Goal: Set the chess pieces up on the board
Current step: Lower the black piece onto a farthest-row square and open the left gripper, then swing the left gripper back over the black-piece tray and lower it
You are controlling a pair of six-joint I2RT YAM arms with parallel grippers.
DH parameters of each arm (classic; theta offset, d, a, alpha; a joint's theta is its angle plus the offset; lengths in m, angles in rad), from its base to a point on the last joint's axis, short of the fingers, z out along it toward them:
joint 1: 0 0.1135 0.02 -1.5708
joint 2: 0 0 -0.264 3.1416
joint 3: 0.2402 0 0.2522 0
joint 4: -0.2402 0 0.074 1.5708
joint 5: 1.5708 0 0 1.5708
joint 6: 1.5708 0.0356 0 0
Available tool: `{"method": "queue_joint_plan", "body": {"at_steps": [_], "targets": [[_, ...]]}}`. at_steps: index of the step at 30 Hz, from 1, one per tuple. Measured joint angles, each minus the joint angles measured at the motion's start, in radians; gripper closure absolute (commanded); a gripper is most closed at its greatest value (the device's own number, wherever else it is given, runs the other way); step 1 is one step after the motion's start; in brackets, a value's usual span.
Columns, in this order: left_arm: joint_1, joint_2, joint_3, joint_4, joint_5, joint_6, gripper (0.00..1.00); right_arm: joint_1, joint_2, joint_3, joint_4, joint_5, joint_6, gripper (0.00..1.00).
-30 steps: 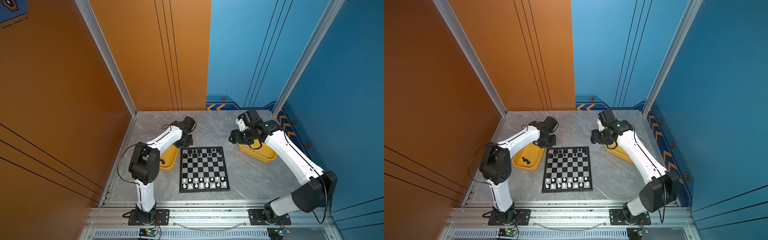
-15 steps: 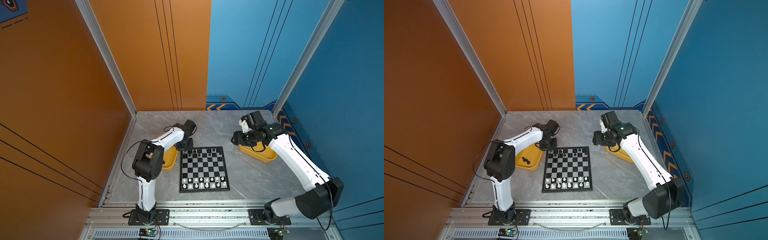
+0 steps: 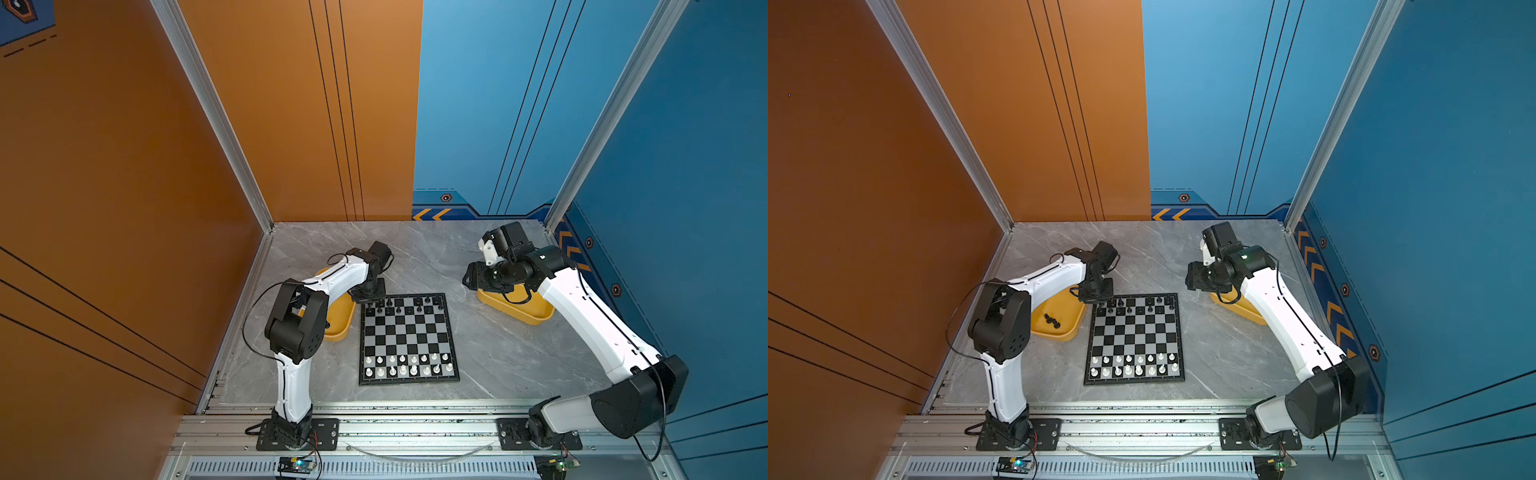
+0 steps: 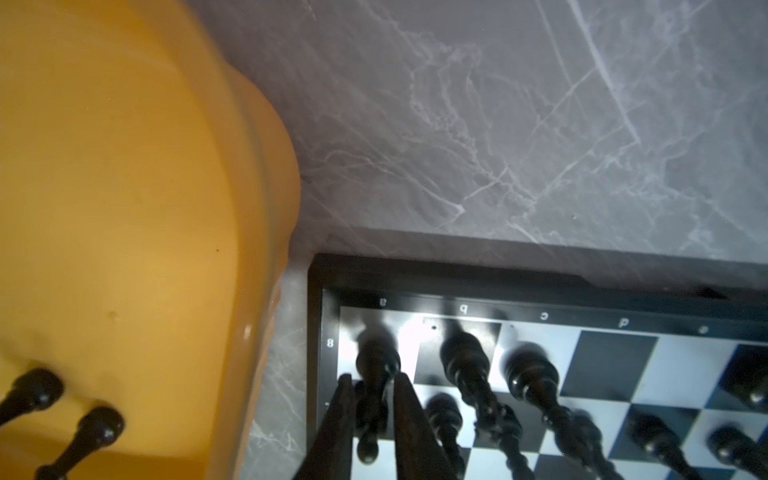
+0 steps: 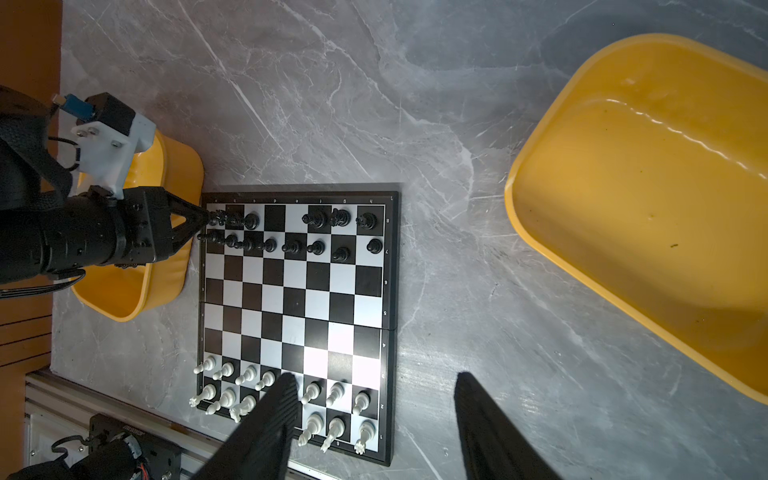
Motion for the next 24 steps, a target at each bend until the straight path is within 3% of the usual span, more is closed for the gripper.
{"method": "queue_joint_plan", "body": {"at_steps": [13, 18, 24], "targets": [[0.001, -0.032, 0.012, 0.002, 0.0, 0.005, 0.62, -0.005, 0.002, 0.0, 0.0, 0.0, 0.0, 0.37], [0.016, -0.135, 0.011, 0.002, -0.007, 0.003, 0.62, -0.005, 0.025, 0.001, 0.0, -0.002, 0.0, 0.37], [0.092, -0.367, -0.098, 0.008, -0.036, -0.018, 0.59, -0.004, 0.072, 0.021, 0.002, -0.012, -0.001, 0.37]]}}
